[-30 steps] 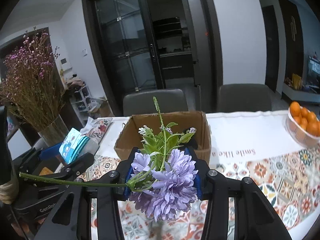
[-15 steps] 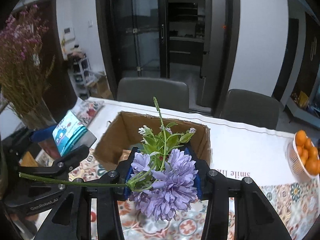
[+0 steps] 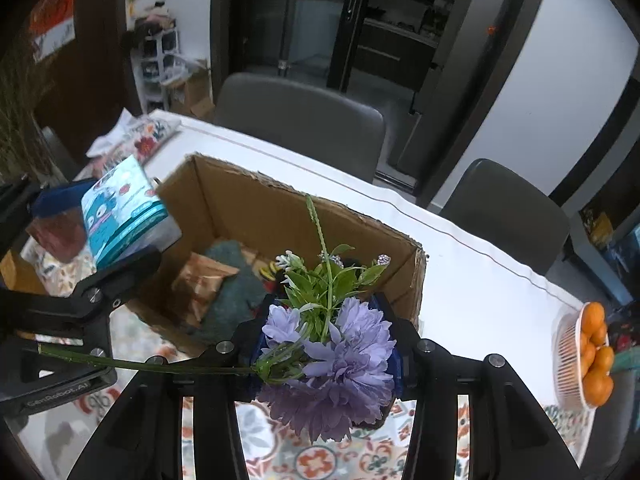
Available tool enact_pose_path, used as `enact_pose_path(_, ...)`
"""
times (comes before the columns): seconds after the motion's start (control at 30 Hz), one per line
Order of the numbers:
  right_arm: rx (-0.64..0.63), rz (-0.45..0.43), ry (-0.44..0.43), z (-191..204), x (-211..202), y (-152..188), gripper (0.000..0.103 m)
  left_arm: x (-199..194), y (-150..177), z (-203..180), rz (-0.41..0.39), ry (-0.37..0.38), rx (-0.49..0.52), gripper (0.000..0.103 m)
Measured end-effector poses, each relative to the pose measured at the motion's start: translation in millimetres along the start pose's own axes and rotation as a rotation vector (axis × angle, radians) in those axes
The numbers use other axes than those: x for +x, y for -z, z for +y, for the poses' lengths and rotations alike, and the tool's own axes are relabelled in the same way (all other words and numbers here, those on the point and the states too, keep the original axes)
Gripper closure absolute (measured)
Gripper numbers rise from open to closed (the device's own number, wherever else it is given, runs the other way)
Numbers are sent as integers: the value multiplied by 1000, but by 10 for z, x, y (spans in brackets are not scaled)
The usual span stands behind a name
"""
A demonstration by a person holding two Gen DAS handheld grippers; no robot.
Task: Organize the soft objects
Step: 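Carry the tissue pack and flower toward the cardboard box with both tools, then drop the tissue pack into the box with the left tool while the right tool releases the flower inside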
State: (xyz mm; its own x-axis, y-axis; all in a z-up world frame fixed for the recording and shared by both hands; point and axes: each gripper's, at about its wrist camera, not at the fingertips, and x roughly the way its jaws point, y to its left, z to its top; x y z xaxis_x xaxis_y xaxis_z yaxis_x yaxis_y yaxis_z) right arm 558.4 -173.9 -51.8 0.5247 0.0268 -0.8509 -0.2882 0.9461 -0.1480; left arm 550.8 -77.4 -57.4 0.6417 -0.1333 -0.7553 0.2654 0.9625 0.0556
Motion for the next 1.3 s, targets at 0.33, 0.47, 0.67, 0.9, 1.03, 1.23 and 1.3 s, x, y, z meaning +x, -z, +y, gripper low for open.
enact_pose_path(0.33,-34,49,23,-21,140,-80,56,55,-69,20,38,-23,-14,16)
enact_pose_path(0.47,-60,69,31,71,200,-111,56,-78,-38,125,20,-149,9,16)
enact_pose_path(0.67,-157,166,87,333,452,-272,22,-138,30,415,21,-225,-9,14)
enact_pose_path(0.9,-221,162,93,540,319,-375,21,-267,40,640,11,-222,-69,14)
enact_pose_path(1.03,-181,130,80,513,208,-470,21,-370,-7,660,-9,-237,-77,14)
enact_pose_path(1.23,-115,54,86,361,-121,-545,21,-544,-86,572,-49,-214,-68,13)
enact_pose_path(1.3,-79,14,82,275,-279,-543,21,-599,-115,516,-61,-195,-59,12)
